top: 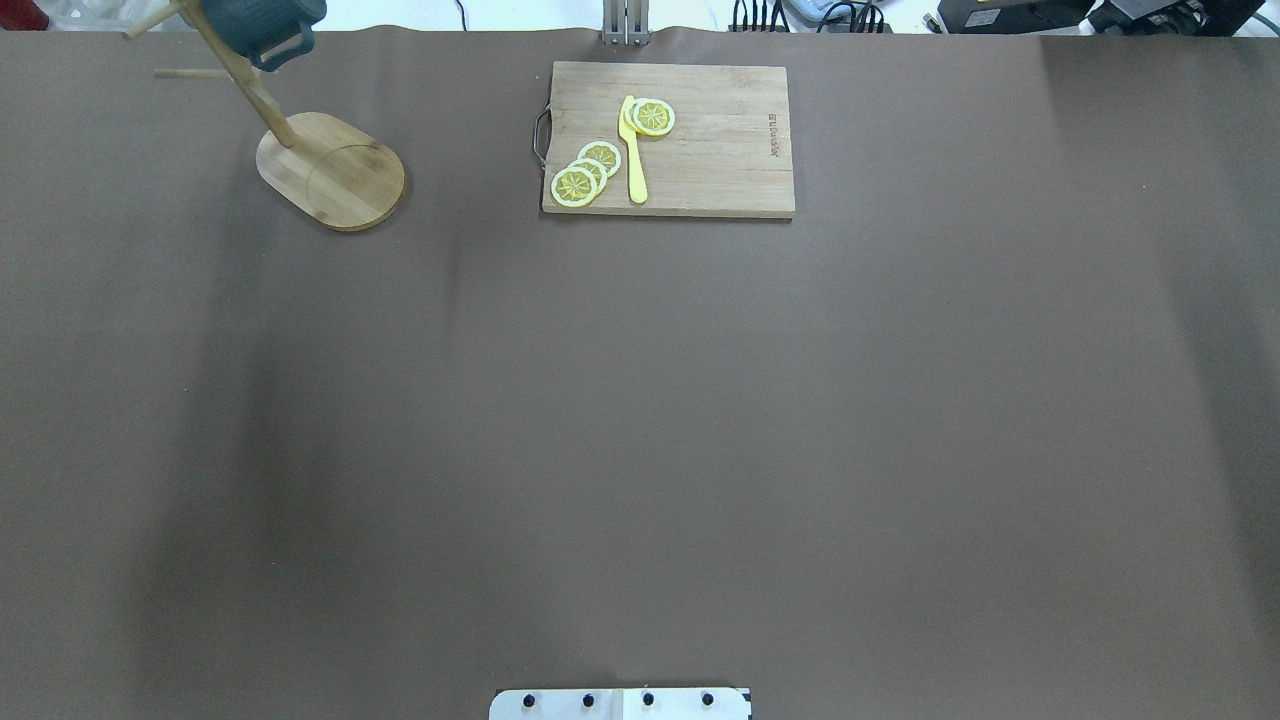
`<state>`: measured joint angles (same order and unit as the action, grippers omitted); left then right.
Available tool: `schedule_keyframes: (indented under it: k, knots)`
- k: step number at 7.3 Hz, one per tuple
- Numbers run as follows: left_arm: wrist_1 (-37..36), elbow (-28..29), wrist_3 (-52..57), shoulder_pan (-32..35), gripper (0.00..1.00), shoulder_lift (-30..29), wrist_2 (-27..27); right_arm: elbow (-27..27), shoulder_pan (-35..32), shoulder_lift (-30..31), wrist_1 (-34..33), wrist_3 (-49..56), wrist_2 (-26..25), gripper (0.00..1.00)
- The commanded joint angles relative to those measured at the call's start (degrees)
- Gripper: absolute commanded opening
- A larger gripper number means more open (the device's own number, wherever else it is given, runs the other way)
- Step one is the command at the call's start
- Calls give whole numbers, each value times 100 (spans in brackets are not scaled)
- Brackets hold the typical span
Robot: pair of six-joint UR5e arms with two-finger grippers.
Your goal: Hang cup on storage rack
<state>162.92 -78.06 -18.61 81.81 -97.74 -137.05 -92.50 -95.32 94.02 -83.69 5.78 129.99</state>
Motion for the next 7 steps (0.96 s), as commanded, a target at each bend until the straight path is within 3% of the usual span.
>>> schedule_keyframes:
  k: [1,5,7]
  knots:
    - [-1090,-60,235,2,99,184,38,4,4,-7,2,-7,0,100]
    - [-2734,-306,593,107,99,298,56,65,-4,72,230,2,9,100]
    - [-4995,-944,2090,308,99,273,212,48,-4,134,231,11,18,100]
